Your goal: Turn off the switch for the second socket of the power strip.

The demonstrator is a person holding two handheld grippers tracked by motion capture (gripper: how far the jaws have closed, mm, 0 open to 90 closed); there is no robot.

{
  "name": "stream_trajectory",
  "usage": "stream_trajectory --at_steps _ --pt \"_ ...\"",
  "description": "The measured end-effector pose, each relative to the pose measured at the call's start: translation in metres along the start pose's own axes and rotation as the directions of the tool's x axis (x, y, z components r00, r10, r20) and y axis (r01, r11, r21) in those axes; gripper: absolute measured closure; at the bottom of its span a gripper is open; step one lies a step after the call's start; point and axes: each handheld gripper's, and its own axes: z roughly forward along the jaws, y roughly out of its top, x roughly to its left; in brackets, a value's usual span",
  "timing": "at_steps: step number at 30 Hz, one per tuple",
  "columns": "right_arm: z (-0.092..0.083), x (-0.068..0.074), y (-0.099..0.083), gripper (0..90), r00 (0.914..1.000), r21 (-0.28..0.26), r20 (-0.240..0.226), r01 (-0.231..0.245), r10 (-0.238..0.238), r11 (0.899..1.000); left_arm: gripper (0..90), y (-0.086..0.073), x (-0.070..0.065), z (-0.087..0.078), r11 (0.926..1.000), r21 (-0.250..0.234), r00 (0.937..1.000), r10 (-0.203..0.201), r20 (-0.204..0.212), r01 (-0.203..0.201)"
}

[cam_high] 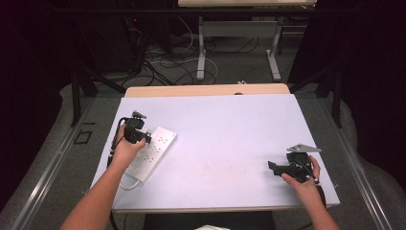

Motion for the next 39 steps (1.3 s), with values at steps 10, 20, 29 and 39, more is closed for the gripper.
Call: stream_trajectory --at_steps 10,20,29,39 --pt "0.0009 0.0001 -0.0004 14.6 1.0000 0.007 -0.007 0.007 -0.007 1.000 90.0 0.0003 0.0008 0.0023 0.9999 -0.011 1.0000 -0.005 -0.006 0.005" --pt "0.0016 0.0009 -0.0001 14.7 0.9999 0.008 -0.009 0.011 -0.011 1.000 90.0 -0.0006 -0.0013 0.0050 0.9999 -0.009 0.9999 0.009 -0.011 -0.009" --pt "0.0017 0.0006 -0.0004 14.6 0.9999 0.008 -0.011 0.008 -0.008 1.000 90.0 -0.0004 -0.0016 0.0055 0.9998 -0.013 0.9999 0.011 -0.010 -0.012" --pt "0.0019 0.0005 -0.0003 14.7 0.9999 0.009 -0.011 0.009 -0.009 1.000 89.3 -0.0002 -0.0007 0.0053 0.9999 -0.012 1.0000 0.005 -0.004 -0.005"
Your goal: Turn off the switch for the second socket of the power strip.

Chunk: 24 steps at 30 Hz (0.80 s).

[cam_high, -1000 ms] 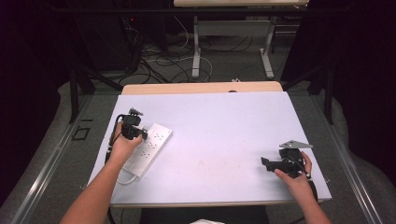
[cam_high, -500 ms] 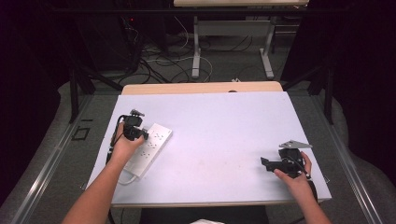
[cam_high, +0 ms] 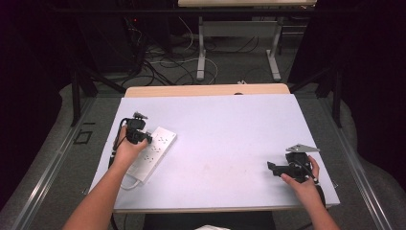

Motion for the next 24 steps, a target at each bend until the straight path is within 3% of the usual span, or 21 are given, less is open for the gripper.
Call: stream_trajectory --at_steps 11,24 --pt "0.0004 0.0001 0.0000 14.7 1.0000 0.001 -0.001 0.000 0.000 1.000 84.7 0.0000 -0.0016 0.0007 0.9999 -0.010 0.9999 -0.008 0.007 0.008" --pt "0.0009 0.0004 -0.0002 14.7 1.0000 0.006 0.000 -0.006 0.006 1.000 74.0 0.0017 -0.0045 0.0004 0.9999 0.003 0.9996 0.016 0.024 -0.016"
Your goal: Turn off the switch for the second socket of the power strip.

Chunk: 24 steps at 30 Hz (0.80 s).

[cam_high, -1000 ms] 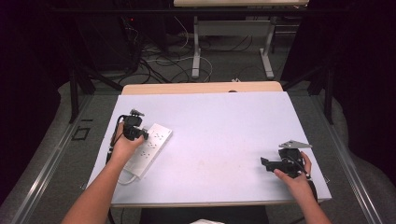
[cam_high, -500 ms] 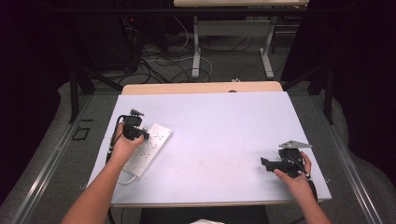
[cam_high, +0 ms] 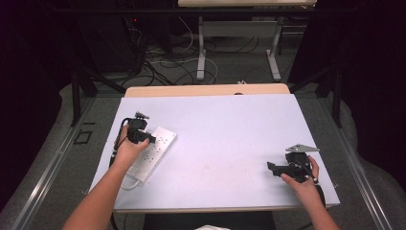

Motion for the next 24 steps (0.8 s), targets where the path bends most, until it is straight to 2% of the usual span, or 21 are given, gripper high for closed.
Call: stream_trajectory --at_steps 12,21,23,24 --pt "0.0006 -0.0007 -0.0002 14.7 1.0000 0.000 -0.004 0.006 -0.006 1.000 61.6 0.0003 -0.0019 0.0011 0.9999 -0.011 0.9999 0.009 0.006 -0.009" --pt "0.0005 -0.0006 -0.0002 14.7 1.0000 0.000 -0.004 0.006 -0.006 1.000 54.4 -0.0007 -0.0039 0.0026 0.9995 -0.031 0.9998 -0.003 0.018 0.004" --pt "0.0005 -0.0008 -0.0003 14.7 1.0000 0.000 -0.004 0.005 -0.005 1.000 52.6 -0.0003 -0.0038 0.0013 0.9999 -0.017 0.9996 0.002 0.028 -0.002" --pt "0.0002 -0.0006 -0.0003 14.7 1.0000 0.004 -0.003 -0.001 0.001 1.000 51.4 -0.0011 -0.0043 0.0024 0.9993 -0.037 0.9997 0.003 0.024 -0.002"
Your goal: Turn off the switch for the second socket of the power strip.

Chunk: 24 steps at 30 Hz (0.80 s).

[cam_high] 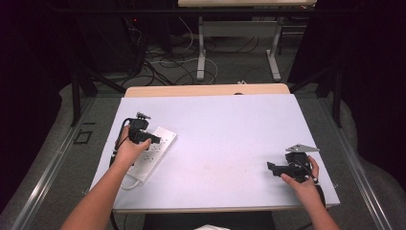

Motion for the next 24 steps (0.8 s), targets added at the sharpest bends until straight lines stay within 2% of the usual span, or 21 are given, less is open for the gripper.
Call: stream_trajectory --at_steps 7,8,10,13,15,16,18,23,24 --pt "0.000 0.000 0.000 14.7 1.0000 -0.002 -0.001 0.004 -0.004 1.000 39.4 -0.001 -0.002 -0.001 0.9995 -0.020 0.9996 0.026 0.009 -0.026" --pt "0.000 0.000 0.000 14.7 1.0000 -0.002 -0.001 0.004 -0.004 1.000 38.2 -0.001 -0.003 0.000 0.9994 -0.030 0.9998 0.018 0.006 -0.018" --pt "0.000 -0.001 0.000 14.7 1.0000 -0.002 -0.005 0.005 -0.005 1.000 36.2 -0.001 -0.005 -0.002 0.9986 -0.034 0.9991 0.041 0.008 -0.040" --pt "0.001 -0.001 0.000 14.7 0.9999 -0.003 -0.007 0.014 -0.014 1.000 33.6 0.000 -0.009 -0.002 0.9978 -0.042 0.9986 0.051 0.010 -0.051" --pt "0.001 0.000 0.000 14.7 0.9999 -0.003 -0.007 0.015 -0.015 1.000 31.6 0.001 -0.010 -0.004 0.9961 -0.040 0.9968 0.079 0.012 -0.078" --pt "0.001 0.000 0.000 14.7 0.9998 -0.004 -0.004 0.019 -0.019 1.000 30.1 0.000 -0.011 -0.003 0.9955 -0.055 0.9970 0.077 0.005 -0.077" --pt "0.000 0.000 0.000 14.7 0.9998 -0.007 -0.004 0.020 -0.020 1.000 28.4 0.000 -0.013 -0.003 0.9958 -0.051 0.9969 0.077 0.019 -0.076" --pt "0.000 0.001 0.001 14.7 0.9999 -0.008 -0.005 0.013 -0.013 1.000 24.2 0.000 -0.016 -0.004 0.9910 -0.064 0.9928 0.119 0.012 -0.118" --pt "0.000 0.001 0.001 14.7 0.9998 -0.008 -0.004 0.017 -0.017 1.000 23.5 -0.001 -0.018 -0.003 0.9901 -0.081 0.9933 0.116 0.006 -0.115"
